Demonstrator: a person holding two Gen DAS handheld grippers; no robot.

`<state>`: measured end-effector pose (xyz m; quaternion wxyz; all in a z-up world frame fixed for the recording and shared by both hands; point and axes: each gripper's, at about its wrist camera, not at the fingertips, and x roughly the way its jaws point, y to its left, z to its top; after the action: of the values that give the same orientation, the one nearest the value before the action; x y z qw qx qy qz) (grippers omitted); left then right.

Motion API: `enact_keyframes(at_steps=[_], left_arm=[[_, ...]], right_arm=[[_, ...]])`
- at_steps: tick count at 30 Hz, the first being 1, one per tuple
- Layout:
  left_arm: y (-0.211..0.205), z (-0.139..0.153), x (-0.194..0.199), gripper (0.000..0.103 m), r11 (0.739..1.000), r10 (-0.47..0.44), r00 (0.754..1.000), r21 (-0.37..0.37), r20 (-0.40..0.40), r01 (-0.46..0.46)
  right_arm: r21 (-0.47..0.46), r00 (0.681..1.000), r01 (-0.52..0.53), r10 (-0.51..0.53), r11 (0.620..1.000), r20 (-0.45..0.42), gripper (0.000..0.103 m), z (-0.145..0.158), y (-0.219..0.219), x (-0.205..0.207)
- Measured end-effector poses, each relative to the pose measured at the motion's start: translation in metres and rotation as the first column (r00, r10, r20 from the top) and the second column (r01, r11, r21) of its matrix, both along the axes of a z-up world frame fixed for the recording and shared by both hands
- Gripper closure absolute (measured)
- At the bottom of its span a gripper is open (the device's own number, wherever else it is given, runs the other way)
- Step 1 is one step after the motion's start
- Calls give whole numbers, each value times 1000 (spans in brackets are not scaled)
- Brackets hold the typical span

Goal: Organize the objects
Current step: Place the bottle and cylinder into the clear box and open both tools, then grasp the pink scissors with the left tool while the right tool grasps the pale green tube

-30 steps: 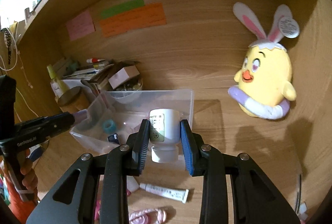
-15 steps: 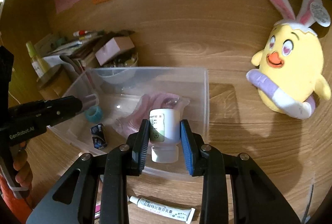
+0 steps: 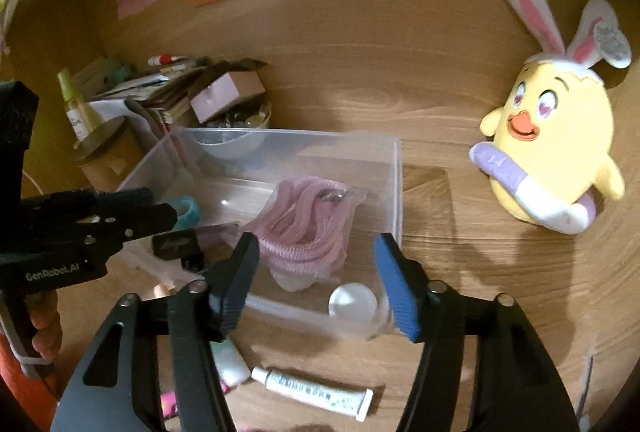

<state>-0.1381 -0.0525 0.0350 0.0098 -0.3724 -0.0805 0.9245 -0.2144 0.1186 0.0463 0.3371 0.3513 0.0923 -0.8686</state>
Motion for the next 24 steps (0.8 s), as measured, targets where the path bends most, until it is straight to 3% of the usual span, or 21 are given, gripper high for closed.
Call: enact_keyframes(at_steps=[5,13,24], left_arm=[[10,6,26,9,999,11,1000,-42,-14,-11],[24,-11,67,8,997,1,999,-76,34,1],[54,-59,109,8,995,-94,982,-17,163,98]], right_arm=[[-14,1000,-11,10,1000,-24,26,9,22,25],[-8,1000,2,-2,1000,4,24,-3,56,59],[60,996,-13,8,998,92,24,-40,77,94]])
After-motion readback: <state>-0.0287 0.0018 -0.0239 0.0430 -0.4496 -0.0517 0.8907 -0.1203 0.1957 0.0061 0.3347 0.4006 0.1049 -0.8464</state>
